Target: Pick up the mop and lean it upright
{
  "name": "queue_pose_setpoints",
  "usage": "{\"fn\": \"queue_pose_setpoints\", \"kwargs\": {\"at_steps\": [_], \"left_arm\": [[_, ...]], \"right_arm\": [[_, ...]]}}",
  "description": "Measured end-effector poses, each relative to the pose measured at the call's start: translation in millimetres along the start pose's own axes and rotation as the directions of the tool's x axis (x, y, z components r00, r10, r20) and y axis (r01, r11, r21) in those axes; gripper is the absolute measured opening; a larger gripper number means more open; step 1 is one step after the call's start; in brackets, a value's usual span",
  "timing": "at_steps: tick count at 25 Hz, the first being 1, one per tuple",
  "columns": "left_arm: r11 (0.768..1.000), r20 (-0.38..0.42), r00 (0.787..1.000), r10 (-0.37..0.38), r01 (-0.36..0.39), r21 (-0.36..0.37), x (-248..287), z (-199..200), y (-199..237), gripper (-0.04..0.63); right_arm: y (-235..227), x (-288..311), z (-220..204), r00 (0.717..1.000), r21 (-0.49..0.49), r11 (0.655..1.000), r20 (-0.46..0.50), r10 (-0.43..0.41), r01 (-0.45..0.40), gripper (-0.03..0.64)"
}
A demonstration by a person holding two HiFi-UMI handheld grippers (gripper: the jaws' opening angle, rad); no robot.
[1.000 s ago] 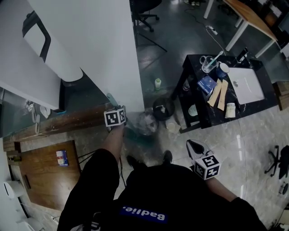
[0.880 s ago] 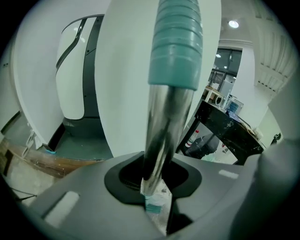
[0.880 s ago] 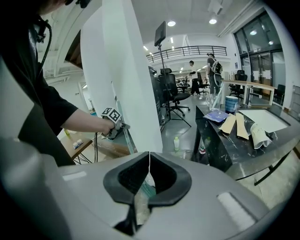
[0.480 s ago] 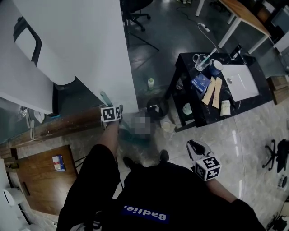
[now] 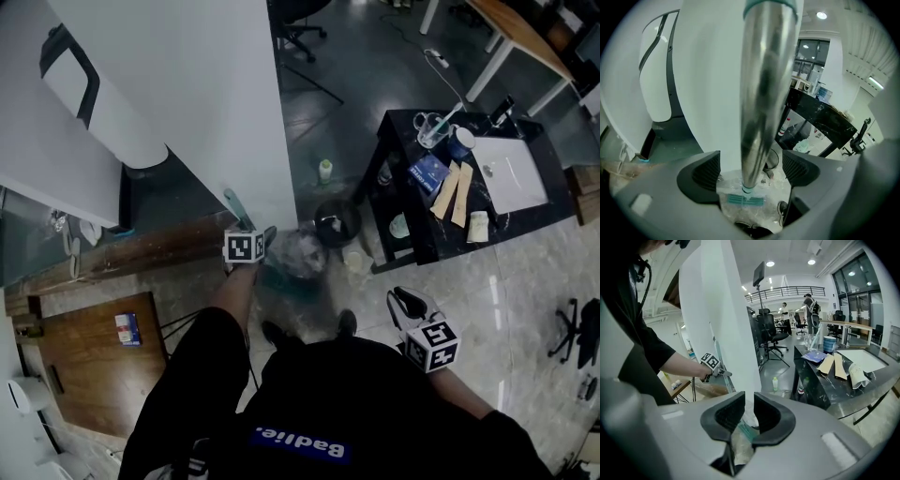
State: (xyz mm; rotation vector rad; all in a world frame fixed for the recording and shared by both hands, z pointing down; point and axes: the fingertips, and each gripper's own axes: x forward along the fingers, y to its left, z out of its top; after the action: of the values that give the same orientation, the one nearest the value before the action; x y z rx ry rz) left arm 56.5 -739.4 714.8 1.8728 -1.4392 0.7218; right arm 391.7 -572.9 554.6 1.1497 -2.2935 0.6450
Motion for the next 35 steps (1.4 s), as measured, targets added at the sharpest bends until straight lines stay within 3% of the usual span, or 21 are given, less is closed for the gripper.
{"fn": "queue_pose_setpoints", "kwargs": {"at_steps": [6,11,17,21,26,29,35], "left_arm": [[1.0,0.019,1.0,0.014,-0.014,-0.015,-17.3,-16.2,-7.3,0.448],[0.997,0.05,0.997,0.058,-0.056,-0.052,-66.8,-37.9,-15.6,0.448],[0.981,0.163,0.977,0.136,-0.11,-0.157,-154.5,-68.6,-47.7,0.445],[0.984,0.237,0.966,0.106,-0.067,-0.165,-212.0,-90.3,-89.4,0.421],[0.989,0.325,0.943,0.064,-0.015,-0.15,-274.0,-115.7,-116.7,0.402],[0.99,0.39,0.92,0.029,0.026,-0.137,-303.6,-131.1,-122.2,0.393],[0.991,0.491,0.866,-0.094,0.129,-0.039,-383.3,-176.4,-138.9,0.379]], "right_arm": [[3.8,7.6,6.6,0.998,-0.027,0.998,0.006,0.06,-0.06,0.066],[20.1,19.9,11.3,0.984,-0.067,0.982,0.003,0.179,-0.178,0.066],[47.3,43.8,-9.0,0.929,-0.078,0.925,-0.044,0.369,-0.371,0.064],[76.0,40.4,-14.8,0.893,-0.098,0.887,-0.049,0.448,-0.451,0.057],[106.2,13.3,-15.3,0.9,-0.132,0.892,-0.001,0.436,-0.432,0.048],[116.7,-4.2,-31.8,0.922,-0.147,0.913,0.017,0.386,-0.38,0.044],[175.3,-60.9,-74.9,0.962,-0.094,0.962,0.08,0.263,-0.255,0.042]]}}
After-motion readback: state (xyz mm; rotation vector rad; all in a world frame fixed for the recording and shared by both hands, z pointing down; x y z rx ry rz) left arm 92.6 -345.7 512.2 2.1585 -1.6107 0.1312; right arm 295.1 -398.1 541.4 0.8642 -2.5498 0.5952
